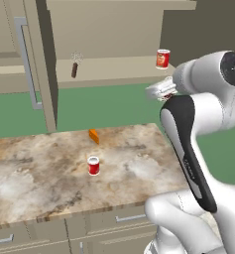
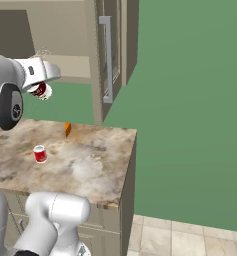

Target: Pick the cans from the counter and place them in their designated side in the cabinet.

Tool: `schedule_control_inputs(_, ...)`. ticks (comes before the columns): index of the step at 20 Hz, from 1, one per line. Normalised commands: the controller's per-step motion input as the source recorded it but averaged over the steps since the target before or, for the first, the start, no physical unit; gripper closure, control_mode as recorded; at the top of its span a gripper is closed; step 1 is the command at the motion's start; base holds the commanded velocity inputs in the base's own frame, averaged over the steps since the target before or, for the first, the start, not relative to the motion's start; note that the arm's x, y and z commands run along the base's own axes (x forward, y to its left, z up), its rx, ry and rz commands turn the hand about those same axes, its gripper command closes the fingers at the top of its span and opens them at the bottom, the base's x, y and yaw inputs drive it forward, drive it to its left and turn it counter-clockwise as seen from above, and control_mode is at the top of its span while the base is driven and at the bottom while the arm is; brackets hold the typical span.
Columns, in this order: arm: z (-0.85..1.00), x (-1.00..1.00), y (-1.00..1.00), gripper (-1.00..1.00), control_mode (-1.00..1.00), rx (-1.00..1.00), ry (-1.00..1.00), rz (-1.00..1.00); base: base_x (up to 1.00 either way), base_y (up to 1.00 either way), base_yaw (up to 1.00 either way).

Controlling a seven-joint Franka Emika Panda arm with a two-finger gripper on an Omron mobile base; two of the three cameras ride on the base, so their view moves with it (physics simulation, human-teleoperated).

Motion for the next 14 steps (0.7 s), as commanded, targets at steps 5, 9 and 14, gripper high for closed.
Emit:
schedule_control_inputs(5,0.24,0.16,-0.08,1.00,-1.00,0.00,-0.05,0.00,0.00,0.00,0.00)
schedule_control_inputs(9,0.16,0.20,-0.09,1.00,-1.00,0.00,-0.03,0.00,0.00,0.00,0.00)
schedule_control_inputs(14,0.06,0.28,-0.08,1.00,-1.00,0.00,-0.02,0.00,0.00,0.00,0.00)
